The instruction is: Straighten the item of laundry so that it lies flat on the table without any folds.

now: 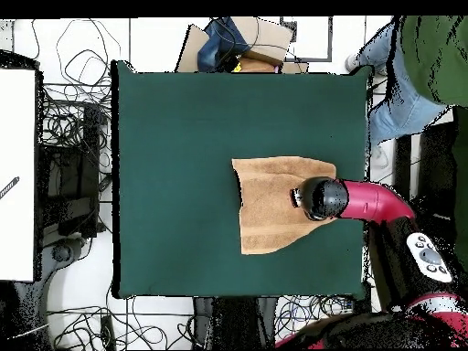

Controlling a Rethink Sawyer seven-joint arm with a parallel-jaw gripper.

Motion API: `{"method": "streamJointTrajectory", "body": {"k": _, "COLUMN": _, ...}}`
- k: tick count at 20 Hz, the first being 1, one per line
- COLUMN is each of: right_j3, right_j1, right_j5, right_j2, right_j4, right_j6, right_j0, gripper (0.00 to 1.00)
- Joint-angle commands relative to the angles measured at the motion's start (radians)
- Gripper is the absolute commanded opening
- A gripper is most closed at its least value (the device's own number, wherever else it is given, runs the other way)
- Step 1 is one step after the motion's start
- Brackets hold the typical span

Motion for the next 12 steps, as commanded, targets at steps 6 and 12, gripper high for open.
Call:
{"method": "streamJointTrajectory", "body": {"k": 6, "right_j3": -0.046, "right_j1": -0.006, "right_j5": 0.029, "right_j2": 0.061, "right_j4": -0.010, "right_j6": -0.073, "right_j0": -0.031, "gripper": 1.00}}
{"method": "streamJointTrajectory", "body": {"k": 12, "right_j3": 0.026, "right_j1": -0.077, "right_j5": 0.006, "right_j2": 0.038, "right_j4": -0.009, "right_j6": 0.003, "right_j0": 0.022, "gripper": 1.00}}
